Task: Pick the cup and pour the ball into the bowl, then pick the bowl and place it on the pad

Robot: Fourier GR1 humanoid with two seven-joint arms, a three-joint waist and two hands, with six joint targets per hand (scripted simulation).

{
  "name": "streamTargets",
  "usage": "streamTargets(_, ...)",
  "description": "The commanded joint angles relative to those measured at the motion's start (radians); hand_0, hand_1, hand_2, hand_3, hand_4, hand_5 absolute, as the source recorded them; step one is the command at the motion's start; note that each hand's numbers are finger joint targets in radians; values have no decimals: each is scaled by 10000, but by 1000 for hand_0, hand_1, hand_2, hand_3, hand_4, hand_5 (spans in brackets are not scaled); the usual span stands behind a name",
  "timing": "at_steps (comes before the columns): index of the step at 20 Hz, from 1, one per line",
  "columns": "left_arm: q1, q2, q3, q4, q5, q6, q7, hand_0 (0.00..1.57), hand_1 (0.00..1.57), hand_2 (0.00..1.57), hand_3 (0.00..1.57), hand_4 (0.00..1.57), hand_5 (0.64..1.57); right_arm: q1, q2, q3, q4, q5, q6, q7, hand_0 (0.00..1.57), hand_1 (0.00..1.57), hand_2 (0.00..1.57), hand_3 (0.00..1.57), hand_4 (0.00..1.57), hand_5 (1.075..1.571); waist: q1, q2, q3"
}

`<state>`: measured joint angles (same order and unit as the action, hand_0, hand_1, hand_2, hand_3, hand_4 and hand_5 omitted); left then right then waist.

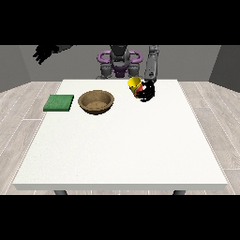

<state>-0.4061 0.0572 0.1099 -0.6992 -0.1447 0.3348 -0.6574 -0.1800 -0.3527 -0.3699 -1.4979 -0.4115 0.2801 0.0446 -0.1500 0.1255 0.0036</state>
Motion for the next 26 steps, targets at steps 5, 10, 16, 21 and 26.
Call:
streamTargets(5, -1338, 42, -2136, -14, -3100, 2355, 3472, 1313, 1313, 1571, 1571, 1399, 1502, 390, -93, 14, 1195, 174, 233, 186, 0, 0, 0, 302, 638, 1564, 147, -1743, 9)
streamTargets(10, -1994, 582, -3927, 1092, -6120, 3242, 5573, 1357, 1357, 1571, 1571, 1456, 1535, 417, -336, -232, 1918, 144, 424, 78, 0, 0, 0, 151, 668, 1561, 373, -2102, 47)
streamTargets(16, -4194, -466, -5040, 1845, -8258, 2380, 8934, 1359, 1359, 1571, 1571, 1466, 1531, 257, -602, -601, 3000, -111, 1055, -509, 0, 0, 0, 0, 688, 1560, 525, -1954, -7)
streamTargets(21, -5052, -564, -6051, 1595, -9049, 1385, 10874, 1334, 1334, 1571, 1571, 1475, 1535, -36, -294, -100, 3319, 274, 1136, -735, 0, 0, 0, 123, 699, 1561, 119, -1773, -22)
streamTargets(26, -5684, -569, -7360, 1857, -10603, 342, 12161, 1456, 1456, 1571, 1571, 1260, 1557, -408, -616, -310, 3793, 197, 1190, -701, 0, 0, 0, 177, 694, 1556, 241, -1984, -15)
